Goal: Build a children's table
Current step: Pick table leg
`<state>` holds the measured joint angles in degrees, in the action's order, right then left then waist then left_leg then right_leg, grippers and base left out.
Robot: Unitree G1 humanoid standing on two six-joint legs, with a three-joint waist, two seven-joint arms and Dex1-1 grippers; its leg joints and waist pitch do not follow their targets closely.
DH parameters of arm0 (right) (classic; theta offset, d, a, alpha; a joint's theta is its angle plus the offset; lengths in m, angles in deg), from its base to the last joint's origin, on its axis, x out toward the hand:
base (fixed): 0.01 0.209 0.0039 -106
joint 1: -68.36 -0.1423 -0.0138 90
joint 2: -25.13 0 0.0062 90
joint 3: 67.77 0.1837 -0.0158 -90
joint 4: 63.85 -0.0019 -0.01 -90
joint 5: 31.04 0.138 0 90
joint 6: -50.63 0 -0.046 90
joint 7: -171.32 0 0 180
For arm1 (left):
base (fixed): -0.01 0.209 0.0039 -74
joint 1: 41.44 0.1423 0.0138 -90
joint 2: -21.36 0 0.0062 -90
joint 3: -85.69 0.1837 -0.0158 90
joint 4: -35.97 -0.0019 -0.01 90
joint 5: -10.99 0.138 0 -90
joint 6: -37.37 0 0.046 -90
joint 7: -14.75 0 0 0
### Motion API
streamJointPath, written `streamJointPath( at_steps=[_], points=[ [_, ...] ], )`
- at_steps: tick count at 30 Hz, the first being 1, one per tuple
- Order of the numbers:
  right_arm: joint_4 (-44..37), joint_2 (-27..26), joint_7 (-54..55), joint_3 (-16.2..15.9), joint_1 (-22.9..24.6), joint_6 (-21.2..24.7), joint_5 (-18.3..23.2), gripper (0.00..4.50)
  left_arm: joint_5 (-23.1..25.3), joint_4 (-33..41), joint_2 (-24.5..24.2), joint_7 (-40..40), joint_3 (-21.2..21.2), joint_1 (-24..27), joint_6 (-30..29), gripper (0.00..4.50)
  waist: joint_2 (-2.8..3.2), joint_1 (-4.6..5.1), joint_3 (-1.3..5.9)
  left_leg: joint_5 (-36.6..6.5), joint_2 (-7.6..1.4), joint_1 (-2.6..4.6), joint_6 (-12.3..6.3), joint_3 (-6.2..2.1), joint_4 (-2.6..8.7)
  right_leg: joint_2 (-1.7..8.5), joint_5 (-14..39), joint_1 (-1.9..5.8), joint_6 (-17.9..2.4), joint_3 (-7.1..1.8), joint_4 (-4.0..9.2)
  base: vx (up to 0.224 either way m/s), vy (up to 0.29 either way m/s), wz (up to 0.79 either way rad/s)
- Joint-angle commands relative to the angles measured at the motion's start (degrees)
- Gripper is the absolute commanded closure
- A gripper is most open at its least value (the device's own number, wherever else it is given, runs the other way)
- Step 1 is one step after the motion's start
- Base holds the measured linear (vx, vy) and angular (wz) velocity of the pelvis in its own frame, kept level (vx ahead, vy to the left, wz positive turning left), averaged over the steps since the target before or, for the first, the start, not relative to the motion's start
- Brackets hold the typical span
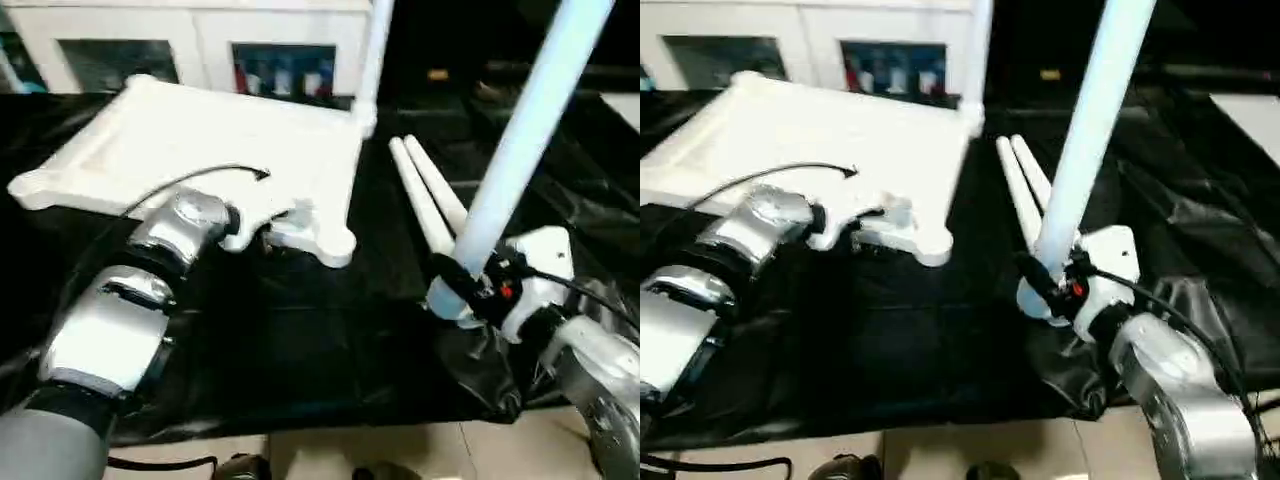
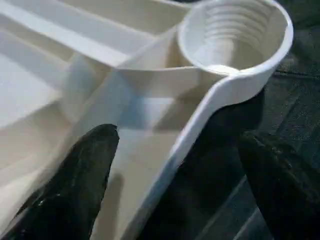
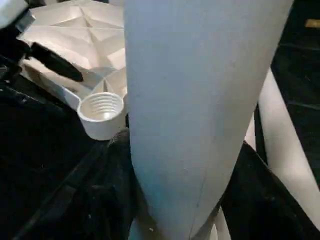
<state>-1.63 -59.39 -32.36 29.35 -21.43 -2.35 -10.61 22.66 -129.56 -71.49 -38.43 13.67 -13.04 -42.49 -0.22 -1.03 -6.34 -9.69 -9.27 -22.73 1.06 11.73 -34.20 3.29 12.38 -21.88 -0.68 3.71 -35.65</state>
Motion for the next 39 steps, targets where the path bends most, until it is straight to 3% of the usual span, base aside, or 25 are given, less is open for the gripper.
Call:
streamJointPath(
  at_steps=[1,3,7,11,12,14,15,20,22,24,33,36,39],
  points=[
    [-2.08,0.56,0.51,1.40,0.28,0.92,0.85,2.67,1.07,-0.73,-0.01,0.42,0.48,-1.07,0.50,0.58,-0.10,0.37,3.61,-7.53,-4.54,1.82,-6.66,-2.71,3.77,6.12,-0.70,2.42,-15.73,-3.76,4.34,0.000,0.000,0.00],
    [-2.89,1.06,0.59,1.77,0.75,1.65,1.17,2.67,2.01,-1.48,0.06,-1.79,1.90,-0.98,0.27,0.75,0.04,1.01,3.37,-7.86,-4.67,1.79,-7.05,-2.82,3.92,6.00,-0.25,2.31,-16.21,-3.68,4.40,0.000,0.000,0.00],
    [-2.89,1.06,0.59,1.77,0.75,1.65,1.17,2.67,2.01,-1.48,0.06,-1.79,1.90,-0.98,0.27,0.75,0.23,1.42,3.09,-9.76,-4.75,1.94,-6.45,-2.78,4.03,6.14,2.01,2.15,-16.57,-3.71,4.75,0.000,0.000,0.00],
    [-2.97,1.14,0.62,1.88,0.72,1.85,1.26,2.67,2.46,-1.65,0.00,-2.69,2.36,-0.99,0.18,0.75,0.46,1.82,3.27,-8.30,-4.86,1.89,-6.94,-2.83,4.00,6.20,-0.78,2.28,-17.16,-3.75,4.43,0.000,0.000,0.00],
    [-1.01,1.08,0.65,1.58,-1.06,1.07,0.74,2.67,3.90,-1.77,-0.71,-7.93,4.18,-1.94,-2.50,1.01,-0.10,1.64,3.87,-7.61,-4.92,1.99,-7.18,-2.85,4.00,6.37,-1.52,2.60,-17.36,-3.70,4.32,0.000,0.000,0.00],
    [0.02,0.99,0.66,1.39,-1.96,0.62,0.46,2.67,4.47,-1.77,-1.04,-10.35,4.95,-2.45,-3.92,1.07,0.24,1.58,3.62,-6.74,-4.86,1.87,-6.84,-2.72,3.98,6.40,-1.90,2.32,-17.74,-3.72,4.16,0.000,0.000,0.00],
    [1.94,0.68,0.70,0.85,-3.62,-0.29,-0.17,2.67,5.84,-1.88,-1.64,-14.12,6.15,-3.40,-6.74,1.25,-0.07,1.52,3.81,-6.65,-4.80,1.91,-6.77,-2.64,3.93,6.53,-2.40,2.48,-17.98,-3.74,4.10,0.000,0.000,0.00],
    [5.50,-0.17,0.50,-0.83,-6.07,-2.34,-1.22,2.67,7.96,-2.09,-2.93,-19.19,7.11,-3.94,-9.74,1.59,-0.05,1.10,4.38,-5.12,-4.73,1.72,-7.15,-2.57,3.65,6.78,-4.55,2.86,-19.20,-3.68,3.68,0.000,0.000,0.00],
    [7.07,-0.76,0.23,-1.37,-7.22,-2.81,-1.16,2.67,7.27,-1.93,-3.19,-19.36,6.16,-3.65,-10.87,1.95,0.02,0.98,4.58,-4.43,-4.81,1.74,-7.55,-2.58,3.59,6.79,-5.91,2.85,-19.71,-3.64,3.49,0.000,0.000,0.00],
    [9.18,-1.59,-0.53,-2.03,-8.52,-2.94,-0.53,2.67,5.73,-1.51,-3.42,-18.67,4.82,-2.79,-12.45,1.99,-0.46,0.63,4.97,-4.09,-4.84,1.74,-7.83,-2.47,3.46,6.84,-6.02,2.99,-20.10,-3.54,3.36,0.000,0.000,0.00],
    [15.60,-2.63,-3.04,-5.02,-12.64,-5.96,-1.35,2.67,1.13,1.65,-3.69,-17.09,0.12,0.98,-19.36,2.80,-0.37,-0.98,5.64,-2.92,-4.94,1.92,-7.03,-2.29,3.16,6.97,-6.48,2.78,-20.04,-3.51,2.74,0.000,0.000,0.00],
    [17.89,-3.06,-3.87,-5.81,-14.19,-7.20,-1.77,2.67,-0.73,6.52,-3.13,-17.23,-1.79,4.76,-24.36,2.92,-0.65,-1.18,5.74,-2.38,-4.75,1.49,-7.05,-2.28,3.05,7.13,-6.71,3.05,-19.98,-3.52,2.61,0.000,0.000,0.00],
    [19.69,-3.48,-4.22,-6.17,-15.04,-8.11,-2.00,2.67,-2.18,14.67,-2.25,-14.84,-2.76,10.70,-29.43,3.11,-0.65,-1.63,5.70,-4.38,-4.84,1.70,-6.11,-2.16,3.00,7.20,-2.63,2.91,-19.43,-3.62,3.07,0.000,0.000,0.00]
  ],
)
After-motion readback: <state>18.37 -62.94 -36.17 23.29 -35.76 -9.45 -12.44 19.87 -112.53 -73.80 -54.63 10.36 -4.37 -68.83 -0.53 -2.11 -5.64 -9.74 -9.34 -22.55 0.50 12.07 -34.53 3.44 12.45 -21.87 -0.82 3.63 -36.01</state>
